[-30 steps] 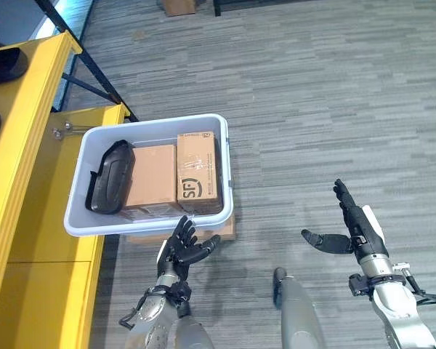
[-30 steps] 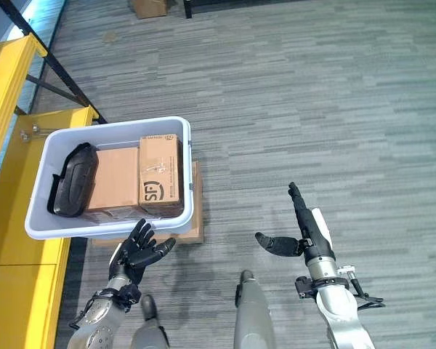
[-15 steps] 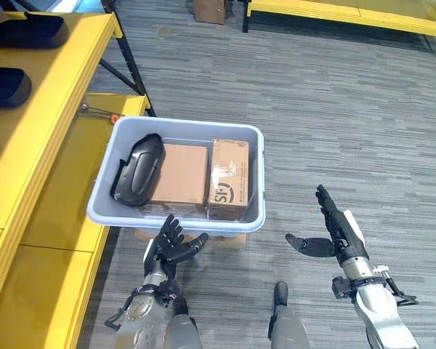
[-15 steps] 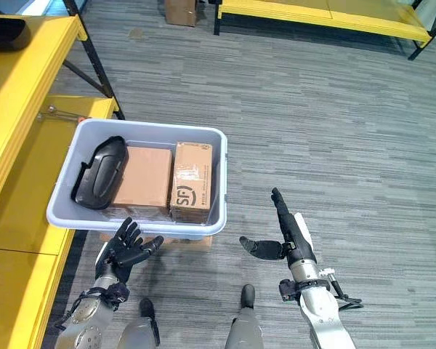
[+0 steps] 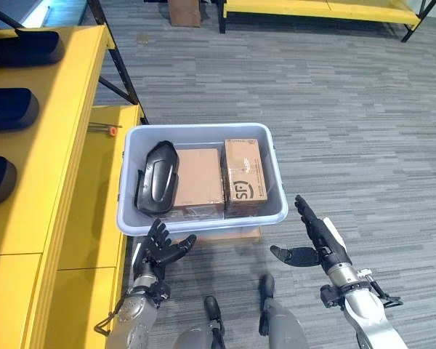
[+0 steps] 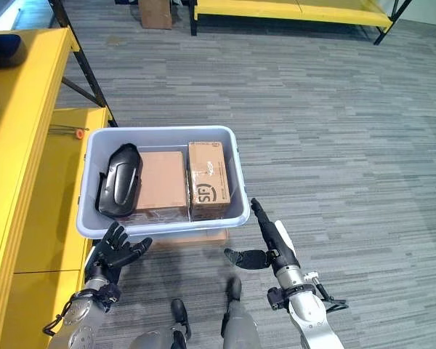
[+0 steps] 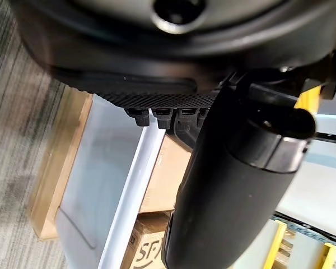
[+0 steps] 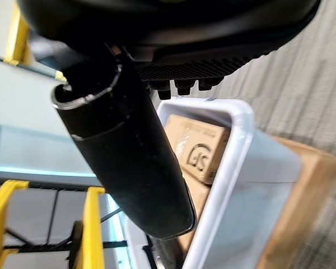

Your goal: Move parts from the plastic box to the shelf.

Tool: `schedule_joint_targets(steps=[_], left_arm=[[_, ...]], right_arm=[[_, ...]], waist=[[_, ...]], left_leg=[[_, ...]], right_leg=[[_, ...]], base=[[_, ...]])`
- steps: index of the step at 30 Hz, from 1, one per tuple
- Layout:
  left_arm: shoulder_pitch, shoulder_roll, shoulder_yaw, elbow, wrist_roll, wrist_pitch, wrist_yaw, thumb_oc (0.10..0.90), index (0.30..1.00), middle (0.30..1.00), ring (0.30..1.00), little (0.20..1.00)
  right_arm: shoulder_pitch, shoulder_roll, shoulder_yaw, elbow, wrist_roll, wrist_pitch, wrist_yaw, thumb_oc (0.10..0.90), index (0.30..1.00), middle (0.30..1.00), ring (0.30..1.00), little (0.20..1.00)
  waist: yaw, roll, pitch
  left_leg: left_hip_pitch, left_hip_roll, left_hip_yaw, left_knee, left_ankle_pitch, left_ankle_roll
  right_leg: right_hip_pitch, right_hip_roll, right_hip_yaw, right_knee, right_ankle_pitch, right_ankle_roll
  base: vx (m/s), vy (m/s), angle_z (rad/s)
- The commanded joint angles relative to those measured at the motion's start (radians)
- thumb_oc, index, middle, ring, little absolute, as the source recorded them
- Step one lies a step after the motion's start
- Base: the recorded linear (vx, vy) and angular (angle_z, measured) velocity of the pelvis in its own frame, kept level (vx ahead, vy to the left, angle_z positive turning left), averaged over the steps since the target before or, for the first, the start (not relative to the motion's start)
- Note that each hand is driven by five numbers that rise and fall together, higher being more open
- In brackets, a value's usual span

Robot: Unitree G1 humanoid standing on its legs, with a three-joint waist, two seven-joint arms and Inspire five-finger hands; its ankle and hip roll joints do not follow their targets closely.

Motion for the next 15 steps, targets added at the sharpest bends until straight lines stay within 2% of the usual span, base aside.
schedule_joint_targets(steps=[1,4,7,9,10,11,12,15], left_arm=[[-0.007,0.013,0.002,-0.102,0.012,-0.077,-0.036,0.9,1.0,1.0,1.0,1.0],[-0.006,0.009,-0.002,-0.101,0.009,-0.074,-0.037,0.9,1.0,1.0,1.0,1.0],[-0.009,0.004,0.0,-0.101,0.007,-0.074,-0.035,0.9,1.0,1.0,1.0,1.0],[-0.016,0.0,-0.001,-0.103,0.004,-0.076,-0.034,0.9,1.0,1.0,1.0,1.0],[-0.02,0.002,-0.003,-0.107,0.006,-0.078,-0.035,0.9,1.0,1.0,1.0,1.0],[-0.031,0.002,-0.002,-0.107,0.01,-0.08,-0.03,0.9,1.0,1.0,1.0,1.0],[-0.038,-0.001,0.004,-0.103,0.011,-0.082,-0.021,0.9,1.0,1.0,1.0,1.0],[-0.033,-0.009,0.017,-0.102,-0.003,-0.083,0.001,0.9,1.0,1.0,1.0,1.0]], right_arm=[[-0.033,-0.061,-0.096,-0.081,0.007,-0.092,-0.023,0.9,1.0,1.0,1.0,1.0],[-0.022,-0.065,-0.105,-0.087,0.006,-0.093,-0.024,0.9,1.0,1.0,1.0,1.0],[-0.025,-0.069,-0.102,-0.087,0.011,-0.092,-0.025,0.9,1.0,1.0,1.0,1.0],[-0.033,-0.081,-0.097,-0.088,0.019,-0.097,-0.026,0.9,1.0,1.0,1.0,1.0],[-0.041,-0.09,-0.098,-0.089,0.031,-0.1,-0.024,0.9,1.0,1.0,1.0,1.0],[-0.049,-0.098,-0.098,-0.088,0.032,-0.102,-0.027,0.9,1.0,1.0,1.0,1.0],[-0.055,-0.098,-0.098,-0.082,0.035,-0.103,-0.03,0.9,1.0,1.0,1.0,1.0],[-0.056,-0.09,-0.101,-0.081,0.049,-0.101,-0.043,0.9,1.0,1.0,1.0,1.0]], waist=[[-0.02,0.035,-0.077],[-0.026,0.051,-0.088],[-0.027,0.06,-0.082],[-0.018,0.066,-0.057],[-0.006,0.06,-0.036],[0.002,0.054,-0.023],[0.007,0.051,-0.019],[0.001,0.062,-0.024]], left_leg=[[0.083,0.243,-0.079,-0.025,-0.004,-0.167],[0.095,0.265,-0.075,-0.028,0.007,-0.181],[0.076,0.281,-0.083,0.03,0.012,-0.193],[0.006,0.297,-0.14,0.183,0.07,-0.208],[-0.046,0.273,-0.201,0.266,0.096,-0.215],[-0.074,0.248,-0.252,0.313,0.104,-0.218],[-0.09,0.237,-0.286,0.307,0.102,-0.215],[-0.086,0.342,-0.257,0.124,0.121,-0.207]], right_leg=[[0.013,0.024,-0.009,0.058,-0.104,0.029],[0.019,0.038,-0.013,0.074,-0.131,0.017],[0.03,0.048,-0.012,0.082,-0.154,0.002],[0.047,0.065,-0.009,0.087,-0.175,-0.029],[0.046,0.066,-0.008,0.092,-0.178,-0.048],[0.042,0.064,-0.006,0.101,-0.183,-0.052],[0.039,0.061,-0.005,0.108,-0.195,-0.052],[0.027,0.047,0.007,0.161,-0.228,-0.025]], base=[[0.1,-0.119,0.05],[0.09,-0.142,0.03],[0.03,-0.125,-0.07],[-0.04,-0.161,-0.09],[-0.09,-0.139,0.07],[-0.05,-0.105,0.21],[0.02,-0.023,0.11],[0.11,0.114,-0.06]])
